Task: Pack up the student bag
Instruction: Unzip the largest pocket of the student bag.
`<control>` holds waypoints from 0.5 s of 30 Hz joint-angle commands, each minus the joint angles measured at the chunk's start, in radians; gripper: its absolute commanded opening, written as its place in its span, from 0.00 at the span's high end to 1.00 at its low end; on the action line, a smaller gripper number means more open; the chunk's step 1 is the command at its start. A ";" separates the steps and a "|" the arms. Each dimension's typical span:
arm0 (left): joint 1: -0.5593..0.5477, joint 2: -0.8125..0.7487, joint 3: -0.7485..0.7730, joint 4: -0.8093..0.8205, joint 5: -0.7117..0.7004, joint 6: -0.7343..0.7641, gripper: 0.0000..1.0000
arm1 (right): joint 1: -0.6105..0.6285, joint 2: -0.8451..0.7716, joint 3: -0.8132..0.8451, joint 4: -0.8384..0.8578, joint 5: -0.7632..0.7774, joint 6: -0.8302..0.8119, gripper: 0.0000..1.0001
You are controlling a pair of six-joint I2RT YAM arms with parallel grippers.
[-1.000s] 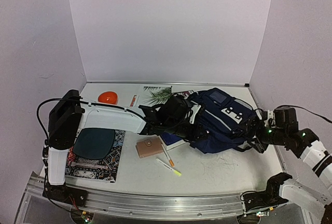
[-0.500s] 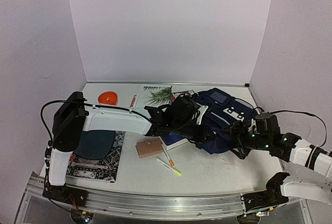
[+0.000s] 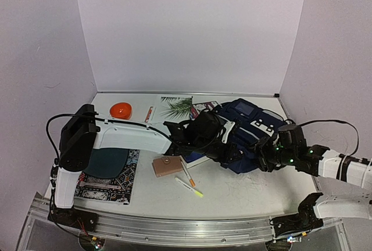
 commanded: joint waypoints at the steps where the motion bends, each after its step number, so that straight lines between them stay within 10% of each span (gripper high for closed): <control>1: -0.032 -0.071 0.045 0.046 -0.001 0.055 1.00 | 0.007 -0.011 0.047 0.045 0.017 -0.039 0.68; 6: -0.014 -0.133 -0.007 -0.054 -0.104 0.142 1.00 | 0.005 -0.057 0.090 -0.053 0.034 -0.109 1.00; 15: 0.100 -0.267 -0.171 -0.126 -0.204 0.207 1.00 | -0.074 -0.118 0.228 -0.283 0.025 -0.297 1.00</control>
